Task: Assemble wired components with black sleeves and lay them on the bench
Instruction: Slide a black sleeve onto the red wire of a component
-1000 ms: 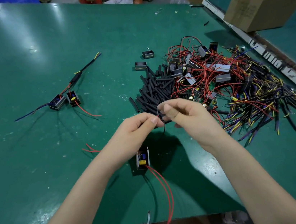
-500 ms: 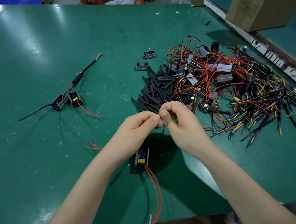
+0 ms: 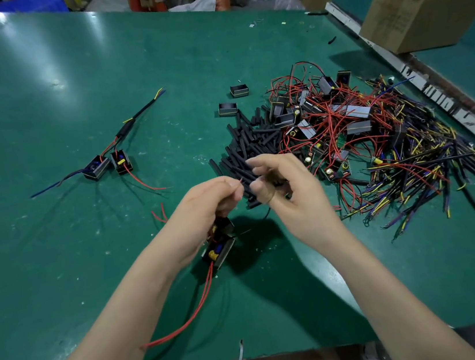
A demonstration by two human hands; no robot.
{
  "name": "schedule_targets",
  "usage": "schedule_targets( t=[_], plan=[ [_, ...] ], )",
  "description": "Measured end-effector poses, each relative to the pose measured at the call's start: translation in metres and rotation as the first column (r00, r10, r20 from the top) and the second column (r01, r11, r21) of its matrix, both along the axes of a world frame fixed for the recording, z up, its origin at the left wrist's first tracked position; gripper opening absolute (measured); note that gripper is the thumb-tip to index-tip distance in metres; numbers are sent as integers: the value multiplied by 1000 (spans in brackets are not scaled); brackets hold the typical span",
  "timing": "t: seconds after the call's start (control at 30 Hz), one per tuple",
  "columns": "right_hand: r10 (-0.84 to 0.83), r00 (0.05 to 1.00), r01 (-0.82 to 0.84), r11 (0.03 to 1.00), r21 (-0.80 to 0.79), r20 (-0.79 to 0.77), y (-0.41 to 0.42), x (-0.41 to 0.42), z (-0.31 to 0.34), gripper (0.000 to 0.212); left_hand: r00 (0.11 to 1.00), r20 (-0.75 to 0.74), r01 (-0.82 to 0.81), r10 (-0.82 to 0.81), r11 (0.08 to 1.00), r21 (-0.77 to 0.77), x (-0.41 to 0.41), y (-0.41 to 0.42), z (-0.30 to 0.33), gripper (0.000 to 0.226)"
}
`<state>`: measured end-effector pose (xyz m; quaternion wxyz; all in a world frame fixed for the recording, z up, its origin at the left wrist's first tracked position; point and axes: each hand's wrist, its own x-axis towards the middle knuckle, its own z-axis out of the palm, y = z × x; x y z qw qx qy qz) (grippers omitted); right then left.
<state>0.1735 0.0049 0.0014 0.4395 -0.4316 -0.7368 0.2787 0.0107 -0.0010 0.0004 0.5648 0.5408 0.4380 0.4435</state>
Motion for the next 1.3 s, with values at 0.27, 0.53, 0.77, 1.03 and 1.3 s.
schedule_targets(
  t=[0.27, 0.53, 0.77, 1.03, 1.3],
  plan=[
    [113, 954, -135, 989, -59, -278, 2, -5, -1, 15, 944, 303, 164, -129, 982, -93, 3, 0, 3, 31],
    [-137, 990, 137, 923, 358, -25, 2, -10, -8, 15, 953, 286, 133, -95, 984, -117, 7, -4, 2, 35],
    [-191, 964, 91, 889, 448, 184, 1, -4, -4, 13, 987, 153, 47, -39, 998, -46, 5, -4, -4, 30],
    [-371, 876, 90, 753, 652, 308, 2, -7, 6, 11, 995, 94, -15, 17, 999, -29, 9, -5, -2, 34],
    [-13, 999, 7, 992, 128, 46, 3, -8, 3, 10, 992, 122, -14, 23, 997, -76, 7, -6, -2, 27]
  ],
)
